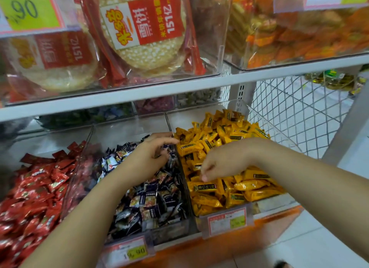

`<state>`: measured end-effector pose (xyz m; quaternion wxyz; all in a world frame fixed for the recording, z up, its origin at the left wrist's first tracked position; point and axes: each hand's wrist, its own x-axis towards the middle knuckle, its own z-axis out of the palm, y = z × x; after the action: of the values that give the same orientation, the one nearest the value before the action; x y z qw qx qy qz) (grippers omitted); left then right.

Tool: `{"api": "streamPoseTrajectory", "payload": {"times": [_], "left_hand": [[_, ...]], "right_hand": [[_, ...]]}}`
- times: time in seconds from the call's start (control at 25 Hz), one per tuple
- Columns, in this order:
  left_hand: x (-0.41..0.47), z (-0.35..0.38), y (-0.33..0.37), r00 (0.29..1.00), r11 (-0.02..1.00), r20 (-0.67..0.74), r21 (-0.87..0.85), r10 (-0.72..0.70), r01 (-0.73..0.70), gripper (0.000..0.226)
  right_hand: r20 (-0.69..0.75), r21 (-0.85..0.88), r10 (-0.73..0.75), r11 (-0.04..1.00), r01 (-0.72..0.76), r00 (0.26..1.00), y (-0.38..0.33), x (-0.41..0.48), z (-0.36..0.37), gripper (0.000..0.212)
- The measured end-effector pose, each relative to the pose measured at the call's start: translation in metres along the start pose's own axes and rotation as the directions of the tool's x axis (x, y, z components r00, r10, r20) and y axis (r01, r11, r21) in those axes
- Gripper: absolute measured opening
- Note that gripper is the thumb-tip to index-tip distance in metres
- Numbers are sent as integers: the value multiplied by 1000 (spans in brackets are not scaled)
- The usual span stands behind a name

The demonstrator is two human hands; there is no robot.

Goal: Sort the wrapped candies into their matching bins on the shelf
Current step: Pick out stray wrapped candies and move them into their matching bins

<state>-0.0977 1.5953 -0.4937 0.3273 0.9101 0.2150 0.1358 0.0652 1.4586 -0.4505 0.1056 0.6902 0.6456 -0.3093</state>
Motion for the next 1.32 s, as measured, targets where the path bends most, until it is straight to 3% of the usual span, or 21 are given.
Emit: {"api": "streamPoseTrajectory", "payload": {"times": [0.08,0.24,0.44,0.6,0.72,0.84,0.92,1.04,1.16,1.32], "left_hand": [[-2,0,2,1000,1000,1,9,-6,6,36],[-2,-1,4,1000,1000,0,18,-9,9,39],[-1,-2,2,1000,1000,5,30,0,-1,40],[0,-1,0,1000,999,2,41,2,-2,40],[1,-2,1,1000,998,17,56,14,-15,40],[1,-6,8,999,991,27,128,33,-36,40],[3,-5,20,997,983,-8,171,70,-68,38],[8,12,52,988,975,23,156,154,-156,31],[19,42,81,959,927,176,266,222,-264,28],[27,71,107,892,884,362,273,270,-379,40]], "right_hand": [[28,10,50,999,-50,998,0,9,2,31],[-96,128,107,987,-94,990,8,31,-6,39],[-226,303,95,953,-23,970,19,49,-21,43],[-206,484,98,875,15,974,19,44,-26,43],[-320,556,103,826,99,942,21,16,-27,35],[-549,464,136,871,165,825,31,-33,-19,24],[-632,402,173,906,128,756,42,-66,-4,20],[-589,435,265,900,24,764,57,-96,31,28],[-610,447,373,891,-85,699,72,-104,69,39],[-641,314,317,939,-139,699,82,-91,97,58]]}}
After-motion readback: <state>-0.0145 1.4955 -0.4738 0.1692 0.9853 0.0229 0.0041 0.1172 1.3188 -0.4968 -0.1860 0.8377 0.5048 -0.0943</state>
